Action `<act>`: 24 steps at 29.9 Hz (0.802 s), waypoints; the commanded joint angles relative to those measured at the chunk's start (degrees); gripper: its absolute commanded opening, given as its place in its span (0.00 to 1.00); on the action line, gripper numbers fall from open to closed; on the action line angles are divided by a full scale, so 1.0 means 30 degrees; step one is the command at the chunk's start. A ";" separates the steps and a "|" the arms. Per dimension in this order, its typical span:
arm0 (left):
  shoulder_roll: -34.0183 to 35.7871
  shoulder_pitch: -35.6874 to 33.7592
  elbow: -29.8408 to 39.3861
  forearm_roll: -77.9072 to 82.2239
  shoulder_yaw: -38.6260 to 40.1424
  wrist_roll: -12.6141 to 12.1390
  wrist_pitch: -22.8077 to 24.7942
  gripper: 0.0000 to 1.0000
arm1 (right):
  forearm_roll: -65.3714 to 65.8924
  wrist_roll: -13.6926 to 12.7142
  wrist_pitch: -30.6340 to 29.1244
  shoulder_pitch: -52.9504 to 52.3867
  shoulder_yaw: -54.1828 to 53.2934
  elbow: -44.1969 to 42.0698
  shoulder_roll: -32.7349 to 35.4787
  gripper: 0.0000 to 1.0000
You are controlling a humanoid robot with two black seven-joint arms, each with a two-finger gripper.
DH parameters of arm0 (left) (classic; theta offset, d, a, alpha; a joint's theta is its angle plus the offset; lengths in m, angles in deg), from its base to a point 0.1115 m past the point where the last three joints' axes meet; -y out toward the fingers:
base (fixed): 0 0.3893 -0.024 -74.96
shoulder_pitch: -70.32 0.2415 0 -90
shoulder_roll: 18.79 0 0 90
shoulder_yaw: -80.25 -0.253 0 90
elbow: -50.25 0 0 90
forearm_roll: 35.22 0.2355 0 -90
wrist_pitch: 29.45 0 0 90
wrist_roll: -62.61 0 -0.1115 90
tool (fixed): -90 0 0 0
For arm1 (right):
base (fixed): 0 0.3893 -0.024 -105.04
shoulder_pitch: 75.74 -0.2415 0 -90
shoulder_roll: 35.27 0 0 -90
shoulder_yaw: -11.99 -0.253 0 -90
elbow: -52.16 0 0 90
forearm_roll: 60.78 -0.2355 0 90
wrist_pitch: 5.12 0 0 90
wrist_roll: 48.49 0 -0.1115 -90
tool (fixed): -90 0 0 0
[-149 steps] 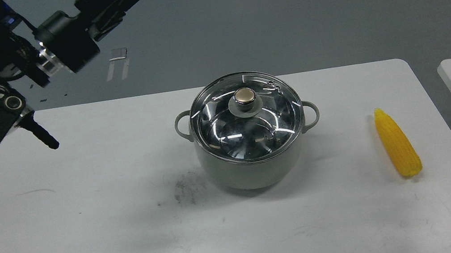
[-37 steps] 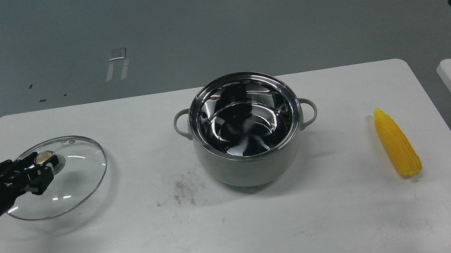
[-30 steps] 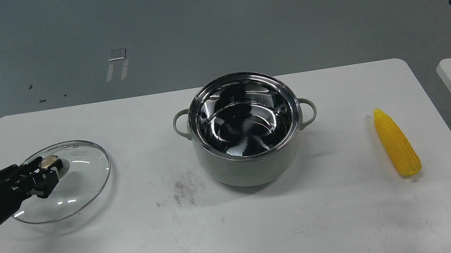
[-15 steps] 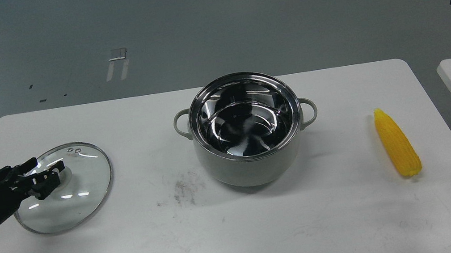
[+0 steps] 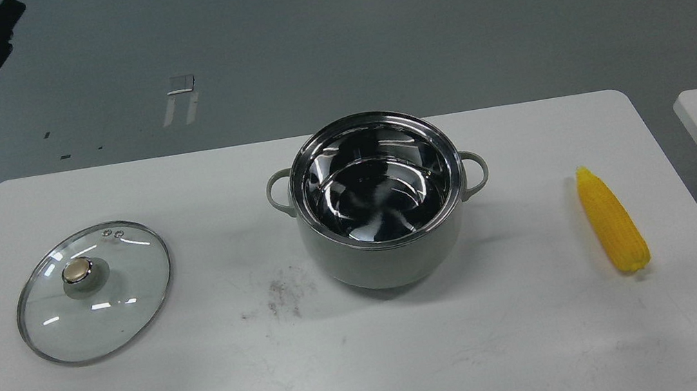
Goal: Open pot and put corn in
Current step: 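Lower the lid onto the table and open the left gripper, then reach the right gripper to the yellow corn cob and grasp it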
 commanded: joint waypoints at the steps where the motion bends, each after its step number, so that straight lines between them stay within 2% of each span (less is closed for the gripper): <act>1: -0.1190 -0.1424 -0.1182 -0.5019 0.0021 0.0002 0.1030 0.90 | 0.3705 -0.0031 0.0004 0.0167 0.0228 0.0962 0.0074 1.00; 6: -0.4387 -0.2307 -0.5109 -0.6762 0.0839 0.0002 0.1997 0.95 | 1.0626 -0.0031 0.0004 -0.0009 0.1575 0.2312 0.0104 1.00; 9: -0.6117 -0.2307 -0.7659 -0.6762 0.1837 -0.0015 0.3899 0.96 | 1.4321 -0.0032 0.0004 0.0079 0.3185 0.3075 0.0075 1.00; 10: -0.6700 -0.2278 -0.8128 -0.6762 0.1866 -0.0334 0.4657 0.97 | 1.5168 -0.0031 0.0004 0.0050 0.4030 0.3075 0.0075 1.00; 19: -0.7351 -0.2044 -0.8191 -0.6821 0.1896 -0.0249 0.5280 0.97 | 1.7751 -0.0295 0.0194 -0.0009 0.9365 0.2666 -0.0334 1.00; 22: -0.7350 -0.2044 -0.8162 -0.6821 0.2333 -0.0249 0.5251 0.97 | 1.9796 -0.0791 0.0371 0.0254 0.9692 0.2461 -0.0890 1.00; 24: -0.7350 -0.2044 -0.8162 -0.6820 0.2423 -0.0249 0.5251 0.97 | 2.0477 -0.0822 0.0372 0.0547 0.9693 0.2314 -0.0951 1.00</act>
